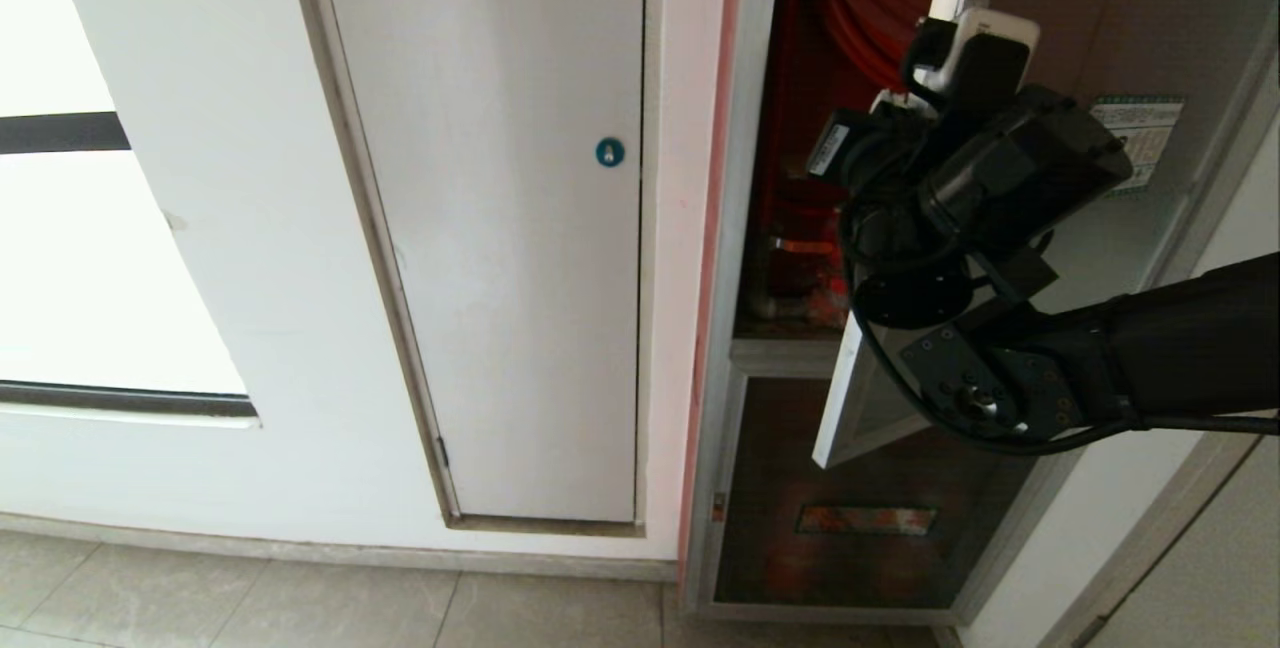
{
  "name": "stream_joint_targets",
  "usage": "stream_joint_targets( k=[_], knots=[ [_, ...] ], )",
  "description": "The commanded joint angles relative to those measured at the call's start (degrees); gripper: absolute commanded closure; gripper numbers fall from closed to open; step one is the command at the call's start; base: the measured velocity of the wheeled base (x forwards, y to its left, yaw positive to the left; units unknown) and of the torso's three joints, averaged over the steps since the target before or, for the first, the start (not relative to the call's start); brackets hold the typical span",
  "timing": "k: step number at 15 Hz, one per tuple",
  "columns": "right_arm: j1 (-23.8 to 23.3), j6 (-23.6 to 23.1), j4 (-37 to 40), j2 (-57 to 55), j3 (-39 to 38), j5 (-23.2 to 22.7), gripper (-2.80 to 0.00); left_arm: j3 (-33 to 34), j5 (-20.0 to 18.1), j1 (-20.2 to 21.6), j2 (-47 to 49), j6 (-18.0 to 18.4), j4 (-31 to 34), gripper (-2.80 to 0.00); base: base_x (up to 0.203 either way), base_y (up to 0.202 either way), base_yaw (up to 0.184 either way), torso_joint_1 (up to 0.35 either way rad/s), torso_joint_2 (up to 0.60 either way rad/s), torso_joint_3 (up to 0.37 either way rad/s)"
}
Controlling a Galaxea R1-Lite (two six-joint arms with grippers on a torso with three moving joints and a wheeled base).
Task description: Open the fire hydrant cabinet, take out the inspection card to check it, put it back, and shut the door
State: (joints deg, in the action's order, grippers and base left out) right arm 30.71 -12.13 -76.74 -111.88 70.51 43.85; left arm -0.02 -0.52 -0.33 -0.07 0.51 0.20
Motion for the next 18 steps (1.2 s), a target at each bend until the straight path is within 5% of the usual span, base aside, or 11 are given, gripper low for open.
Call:
stream_joint_targets(
  k=[1, 18],
  knots=[
    [-0.2, -0.09, -0.52, 1.93, -0.9, 0.27, 0.0, 0.02, 0.0, -0.02, 0.07, 0.02, -0.03, 0.0, 0.0, 0.0, 0.0, 0.0, 0.0, 0.0],
    [-0.7, -0.34, 3.12, 23.67, -20.87, 3.79, 0.0, 0.02, 0.0, -0.02, 0.0, 0.02, -0.03, 0.0, 0.0, 0.0, 0.0, 0.0, 0.0, 0.0]
  ],
)
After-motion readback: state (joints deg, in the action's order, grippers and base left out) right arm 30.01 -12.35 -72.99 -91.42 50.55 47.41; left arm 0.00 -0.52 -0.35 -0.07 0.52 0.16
